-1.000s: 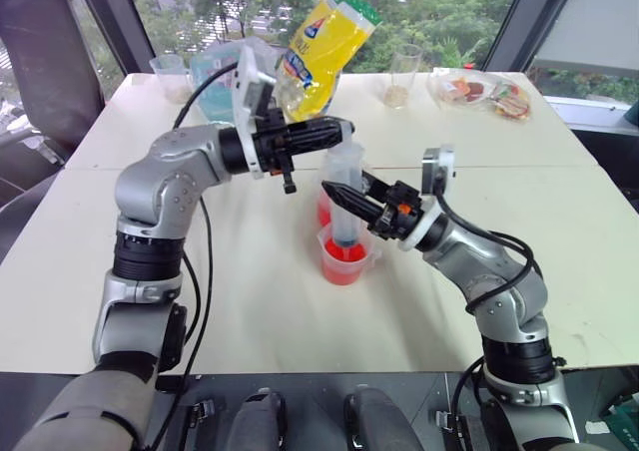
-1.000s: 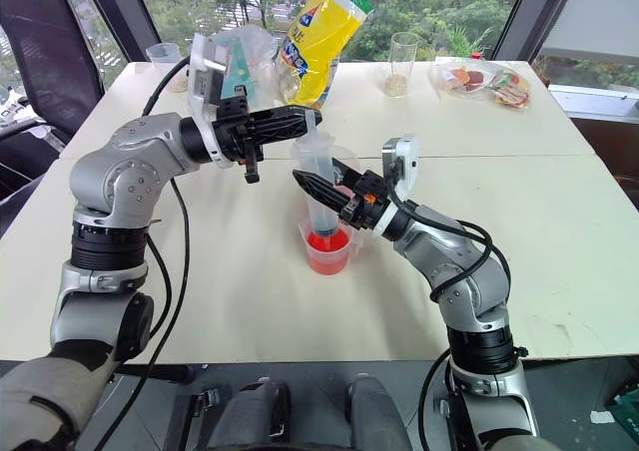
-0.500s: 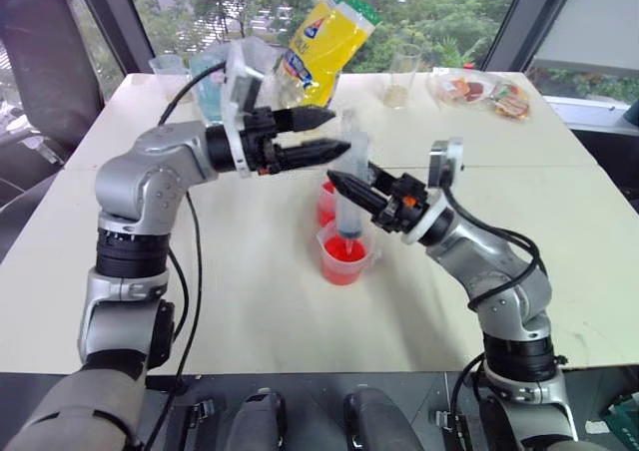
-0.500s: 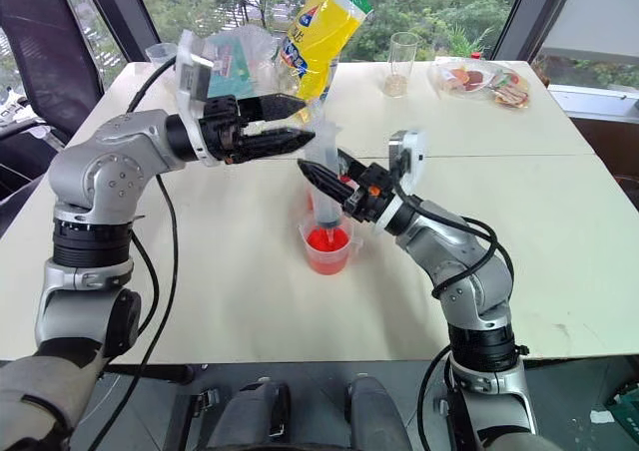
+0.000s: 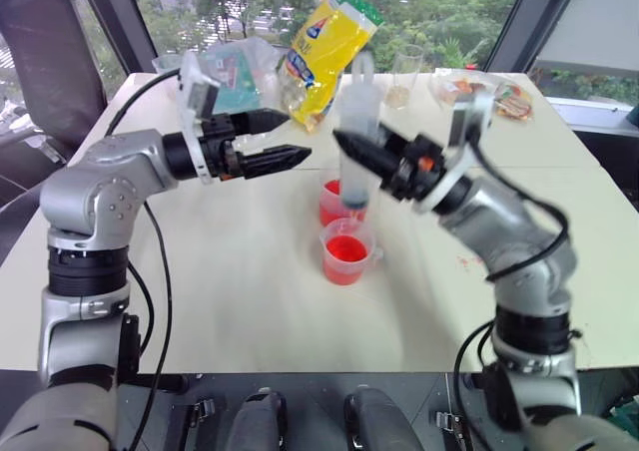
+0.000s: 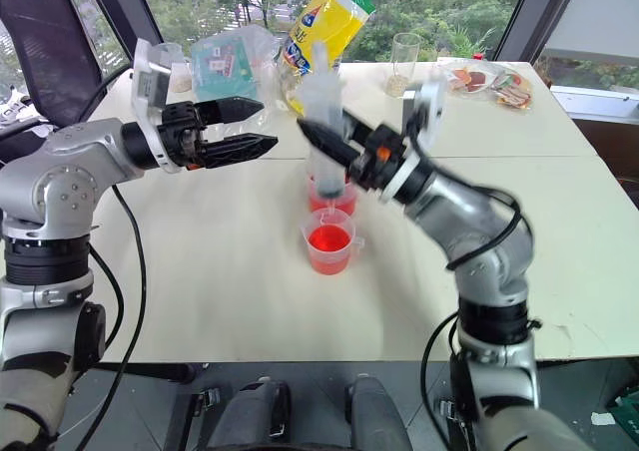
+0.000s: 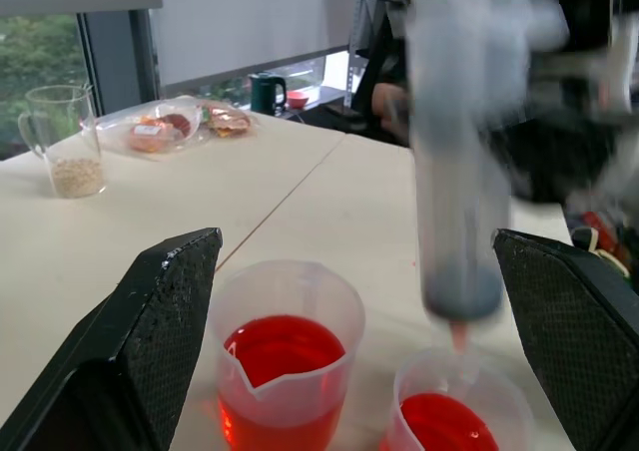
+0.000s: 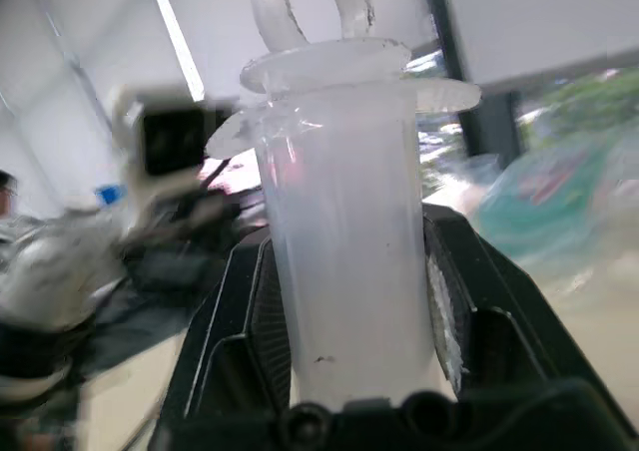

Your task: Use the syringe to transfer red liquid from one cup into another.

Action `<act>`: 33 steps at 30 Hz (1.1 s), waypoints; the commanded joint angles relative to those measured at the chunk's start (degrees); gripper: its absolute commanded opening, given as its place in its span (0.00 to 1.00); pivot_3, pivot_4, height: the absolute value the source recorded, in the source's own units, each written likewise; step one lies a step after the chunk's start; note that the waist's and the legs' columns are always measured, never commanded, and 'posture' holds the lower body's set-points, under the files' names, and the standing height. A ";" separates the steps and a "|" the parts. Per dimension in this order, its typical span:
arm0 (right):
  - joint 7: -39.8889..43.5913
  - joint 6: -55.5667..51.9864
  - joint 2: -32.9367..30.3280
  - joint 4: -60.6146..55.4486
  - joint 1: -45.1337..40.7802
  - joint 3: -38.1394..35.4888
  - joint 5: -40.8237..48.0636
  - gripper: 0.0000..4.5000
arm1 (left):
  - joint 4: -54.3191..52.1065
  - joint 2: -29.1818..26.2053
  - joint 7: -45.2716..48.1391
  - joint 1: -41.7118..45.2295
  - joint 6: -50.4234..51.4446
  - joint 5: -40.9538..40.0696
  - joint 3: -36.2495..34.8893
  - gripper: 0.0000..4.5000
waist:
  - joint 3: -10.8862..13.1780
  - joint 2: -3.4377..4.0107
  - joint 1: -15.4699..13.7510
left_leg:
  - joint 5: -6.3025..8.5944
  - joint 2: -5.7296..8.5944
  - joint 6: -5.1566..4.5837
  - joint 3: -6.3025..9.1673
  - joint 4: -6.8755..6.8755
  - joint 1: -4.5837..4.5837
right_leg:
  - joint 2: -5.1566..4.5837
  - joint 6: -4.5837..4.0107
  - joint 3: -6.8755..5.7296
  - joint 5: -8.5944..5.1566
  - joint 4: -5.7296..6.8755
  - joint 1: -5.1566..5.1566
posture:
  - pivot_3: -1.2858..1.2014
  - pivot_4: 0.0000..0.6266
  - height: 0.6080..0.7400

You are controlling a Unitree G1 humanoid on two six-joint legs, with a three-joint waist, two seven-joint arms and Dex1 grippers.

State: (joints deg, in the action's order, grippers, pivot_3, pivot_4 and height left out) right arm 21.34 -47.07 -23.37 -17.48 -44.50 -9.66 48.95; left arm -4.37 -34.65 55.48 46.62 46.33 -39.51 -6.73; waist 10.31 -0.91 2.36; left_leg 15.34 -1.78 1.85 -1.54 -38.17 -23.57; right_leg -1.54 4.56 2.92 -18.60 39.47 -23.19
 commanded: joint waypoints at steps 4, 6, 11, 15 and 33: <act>-7.23 -18.89 -12.92 19.35 -11.31 -2.10 -3.93 0.32 | -3.93 0.49 -2.15 -2.01 -0.31 -1.93 -1.29 0.99 | -0.01 -0.01 -0.33 | 0.02 0.01 -0.04 0.00 0.06 -0.02 | -0.02 -0.01 0.00 0.00 -0.11 0.01 | 0.52 0.24 1.00; -5.78 -21.40 -17.13 25.17 -12.32 2.26 -8.48 0.32 | -4.44 0.78 -2.62 -2.56 -0.52 -2.05 -1.11 0.99 | -0.01 -0.01 -0.37 | 0.05 0.01 -0.09 -0.03 0.08 -0.04 | -0.02 -0.01 0.01 0.00 -0.20 0.00 | 0.52 0.24 1.00; 0.71 -23.80 -22.26 34.53 -12.76 12.23 -16.59 0.32 | -5.75 1.29 -3.59 -3.72 -0.50 -2.57 -1.13 0.99 | 0.00 0.00 0.21 | 0.10 0.01 -0.17 -0.11 0.09 -0.32 | 0.02 0.00 0.09 0.00 -0.25 -0.28 | 0.52 0.24 1.00; 4.14 -22.39 -22.05 41.19 -12.50 15.95 -21.87 0.32 | -6.78 1.44 -4.01 -4.67 -0.51 -2.74 -0.93 0.99 | 0.00 0.00 0.15 | 0.10 -0.01 -0.17 -0.10 0.08 -0.40 | 0.05 0.00 0.09 0.00 -0.22 -0.36 | 0.52 0.24 1.00; 19.13 -21.09 -26.00 32.49 -9.26 15.15 -25.94 1.00 | -12.06 -1.19 -3.72 -8.78 1.08 -3.96 0.39 1.00 | 0.02 0.03 -0.17 | 0.09 0.01 -0.15 -0.07 0.00 -0.42 | 0.04 0.00 0.04 0.00 -0.21 -0.33 | 0.52 0.24 1.00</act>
State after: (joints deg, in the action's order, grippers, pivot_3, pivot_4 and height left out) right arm 36.63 -68.50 -45.98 22.56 -53.62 8.14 21.17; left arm -14.40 -34.64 51.86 37.85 47.18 -42.50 -5.15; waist 10.33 -0.88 2.20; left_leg 15.43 -1.77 1.69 -1.59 -38.16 -24.03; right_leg -1.51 4.56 2.95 -18.60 39.25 -23.54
